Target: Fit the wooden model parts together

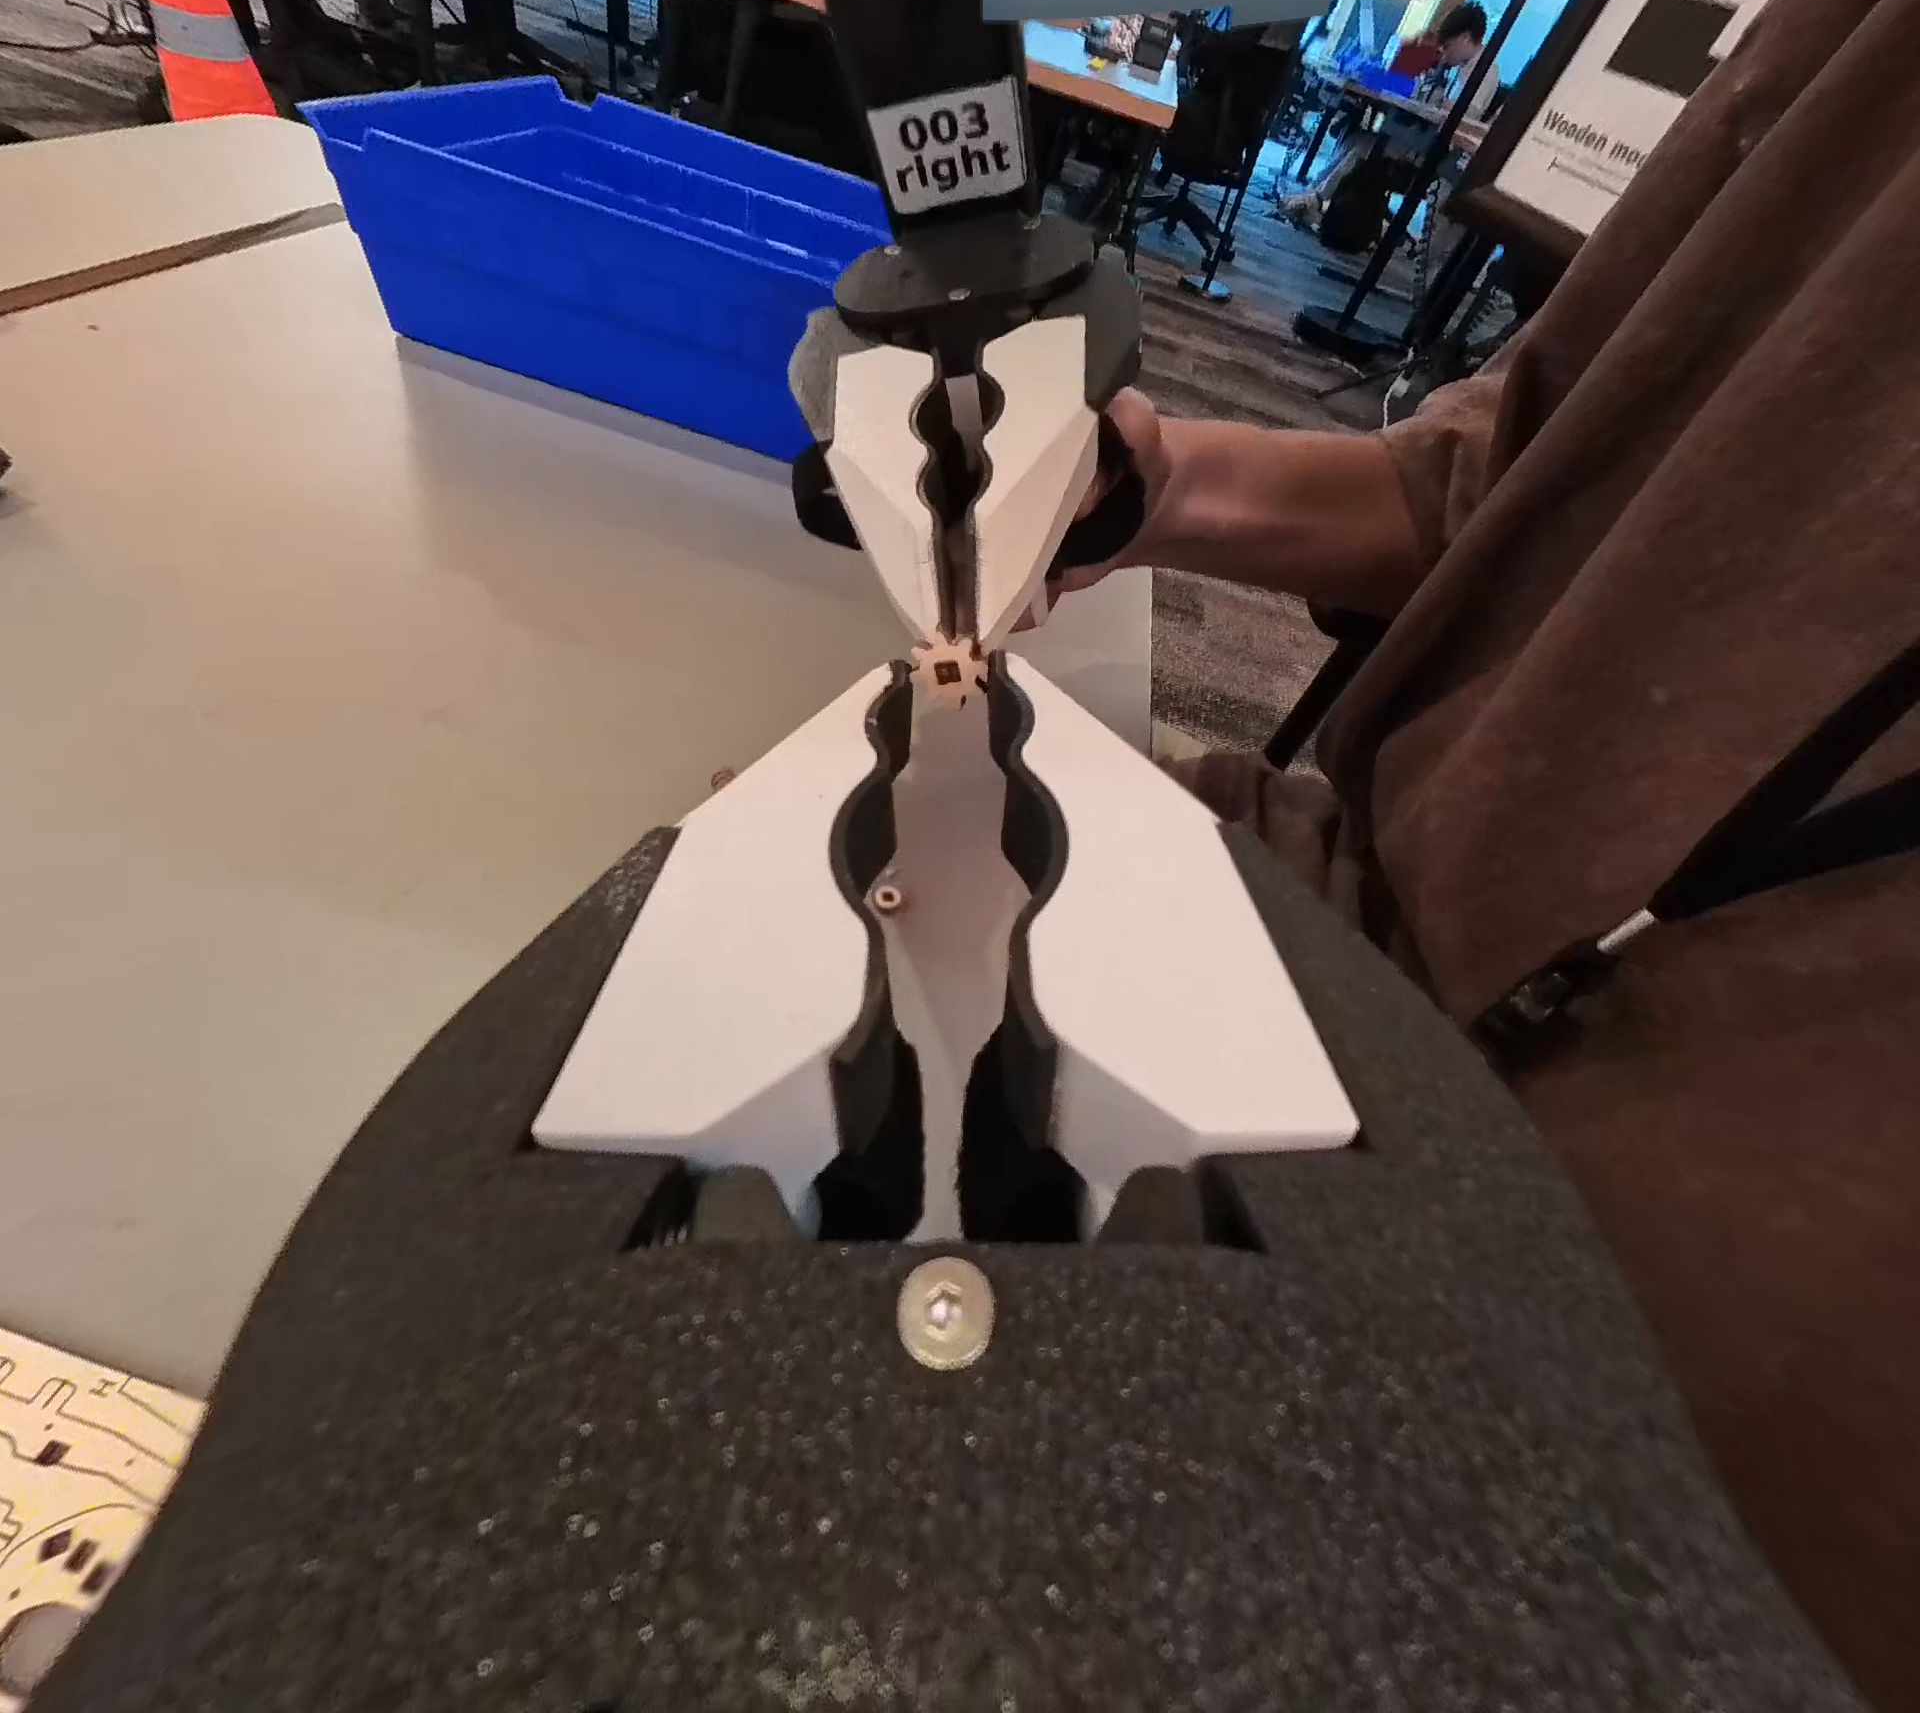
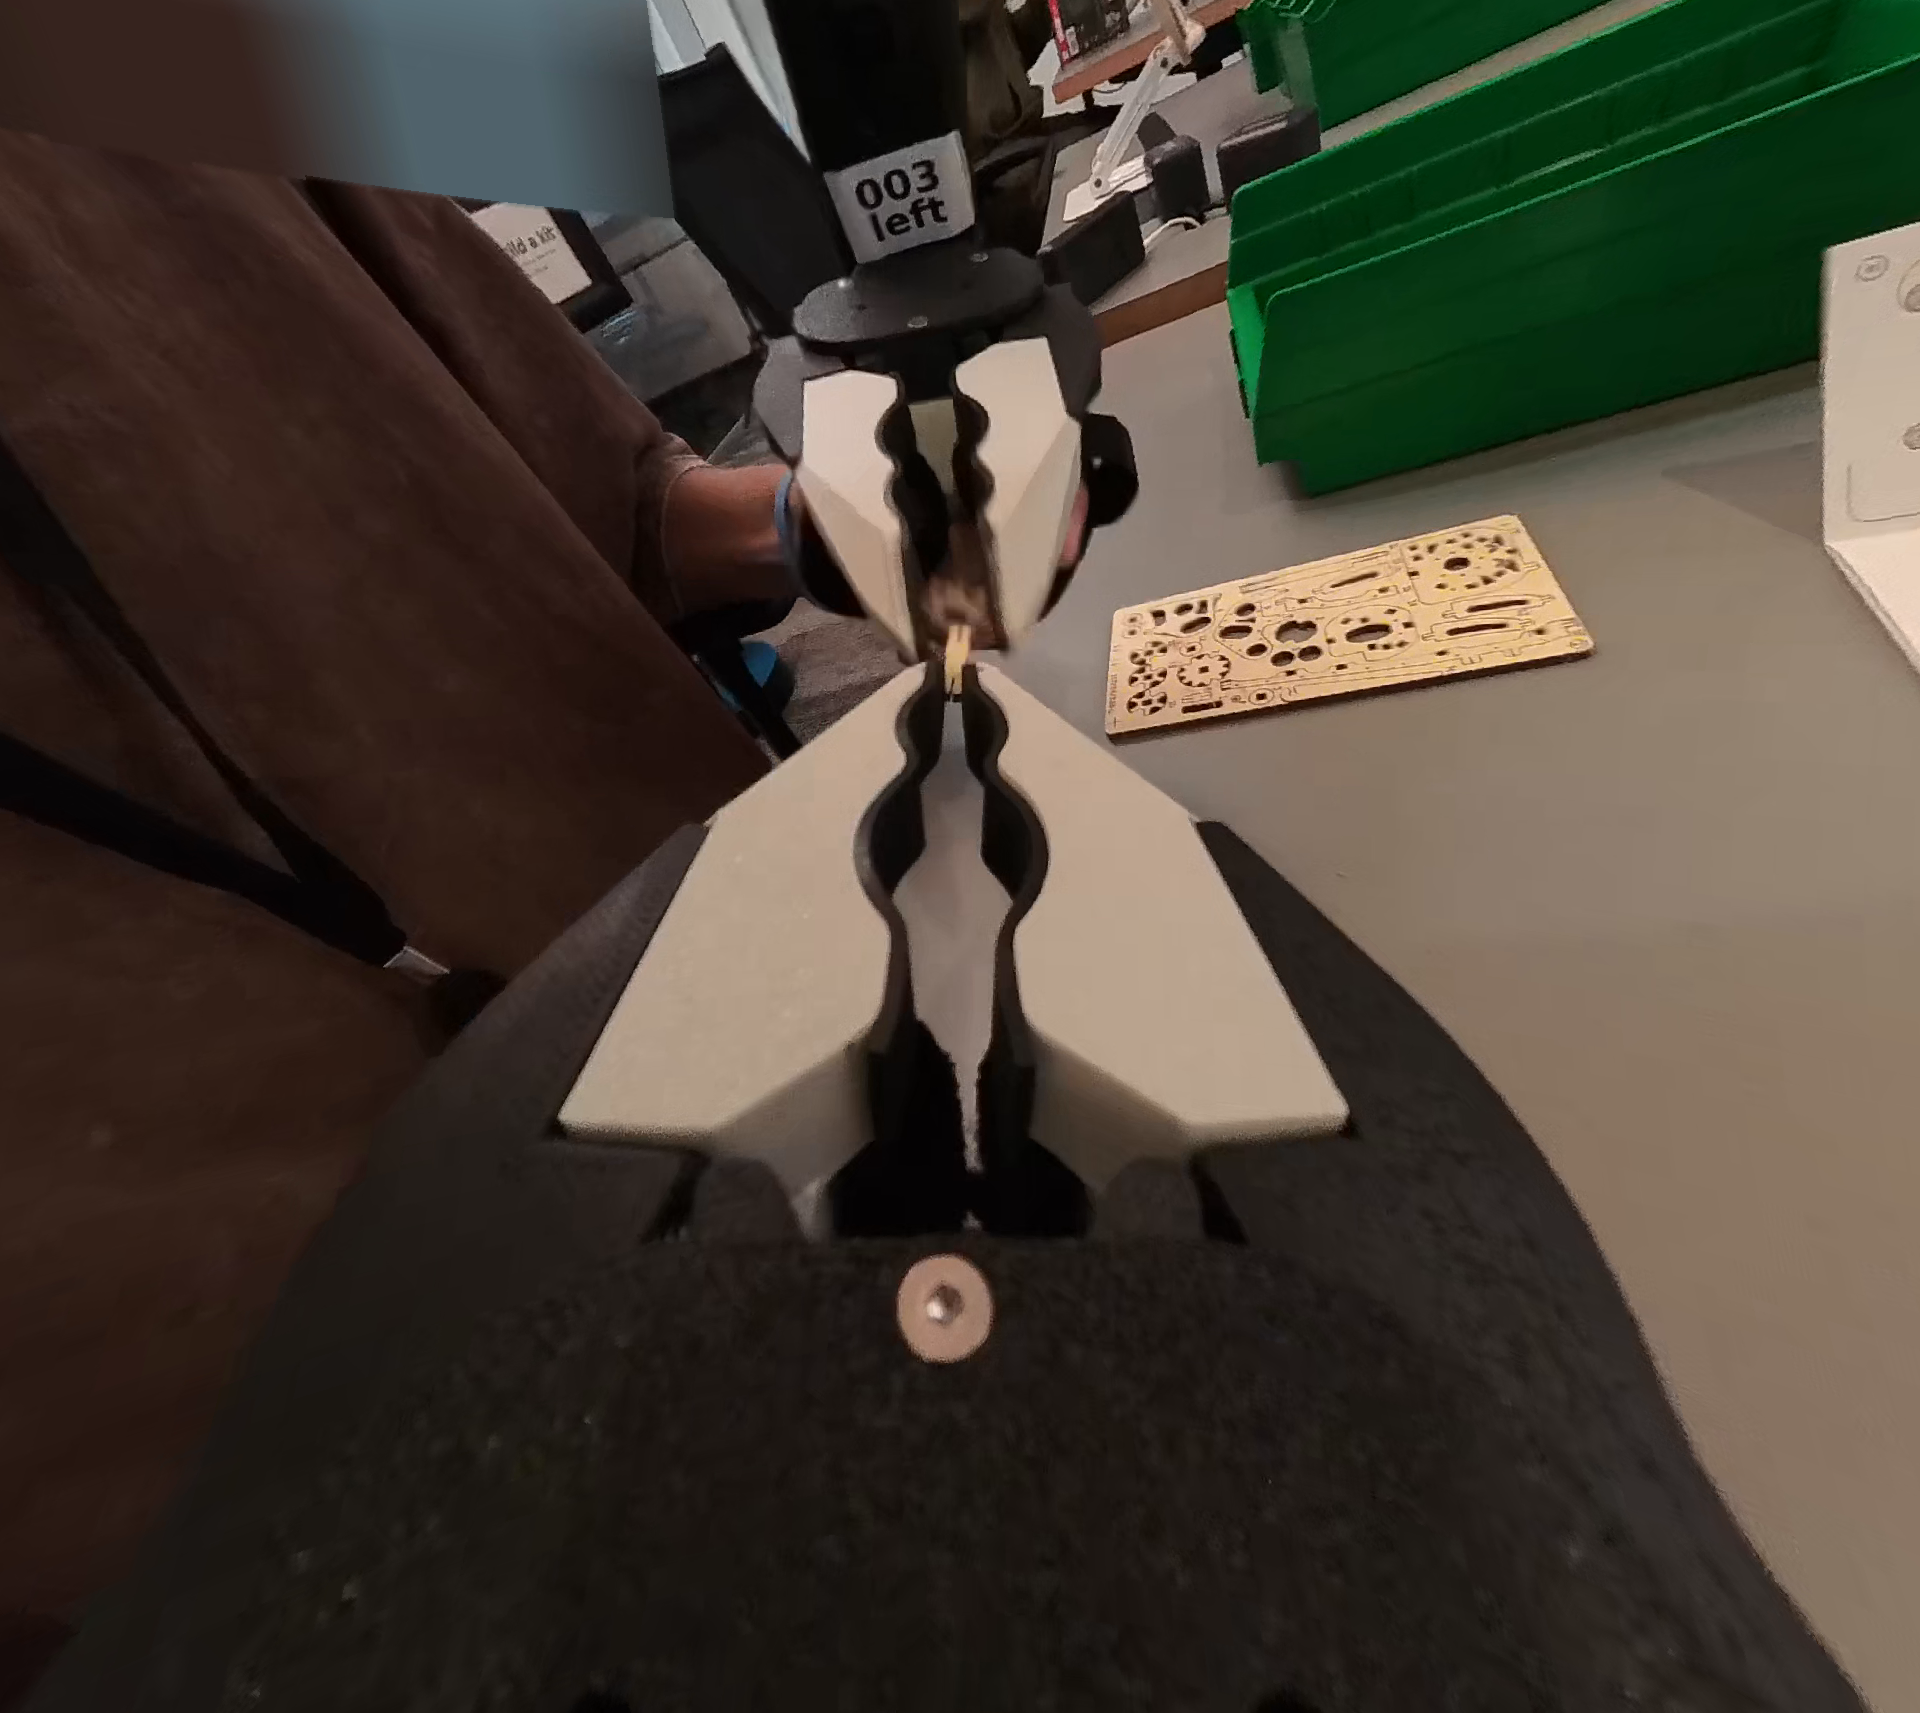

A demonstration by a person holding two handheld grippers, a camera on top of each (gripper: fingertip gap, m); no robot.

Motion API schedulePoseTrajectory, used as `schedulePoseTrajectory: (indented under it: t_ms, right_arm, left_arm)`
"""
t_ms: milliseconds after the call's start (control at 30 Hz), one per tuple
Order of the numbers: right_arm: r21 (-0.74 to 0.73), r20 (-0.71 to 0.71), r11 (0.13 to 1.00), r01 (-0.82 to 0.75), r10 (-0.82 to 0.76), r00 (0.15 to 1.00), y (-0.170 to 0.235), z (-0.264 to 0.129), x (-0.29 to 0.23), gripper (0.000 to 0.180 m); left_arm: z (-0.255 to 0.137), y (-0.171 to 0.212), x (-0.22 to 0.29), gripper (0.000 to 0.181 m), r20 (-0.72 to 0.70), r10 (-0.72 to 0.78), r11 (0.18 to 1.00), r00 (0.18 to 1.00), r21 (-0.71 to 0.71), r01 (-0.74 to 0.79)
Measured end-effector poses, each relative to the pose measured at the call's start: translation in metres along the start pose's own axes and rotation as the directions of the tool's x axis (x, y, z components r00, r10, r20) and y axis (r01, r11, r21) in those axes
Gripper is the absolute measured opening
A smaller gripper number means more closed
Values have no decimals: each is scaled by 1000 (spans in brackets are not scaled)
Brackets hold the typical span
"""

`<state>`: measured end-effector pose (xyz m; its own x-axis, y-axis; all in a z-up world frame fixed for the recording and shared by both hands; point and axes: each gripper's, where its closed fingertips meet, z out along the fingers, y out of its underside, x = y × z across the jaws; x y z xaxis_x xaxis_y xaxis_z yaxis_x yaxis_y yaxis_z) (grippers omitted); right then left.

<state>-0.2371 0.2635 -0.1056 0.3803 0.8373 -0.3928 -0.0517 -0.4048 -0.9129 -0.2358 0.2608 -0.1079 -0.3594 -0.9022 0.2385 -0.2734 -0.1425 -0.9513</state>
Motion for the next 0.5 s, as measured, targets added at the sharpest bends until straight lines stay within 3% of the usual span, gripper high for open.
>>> schedulePoseTrajectory:
  t_ms: [100,267,333,400,500]
  right_arm:
    - [14,-22,1000,1,-1,1000,-3,-15,6,2]
    - [-17,-62,1000,-3,2,998,4,-13,16,2]
    - [-115,-201,993,20,-43,979,20,-11,39,3]
    - [-307,-379,951,39,-160,911,50,-14,73,3]
    - [-501,-434,866,1,-252,865,92,-6,98,3]
  left_arm:
    - [-19,-17,-8,11,-12,-62,992,998,108,63]
    - [-20,-7,-13,12,5,-61,995,998,79,60]
    - [-15,-3,-13,12,13,-43,997,999,57,42]
    - [-13,-2,-14,12,22,-33,998,999,53,31]
    - [-13,2,-18,12,25,-41,998,999,47,40]
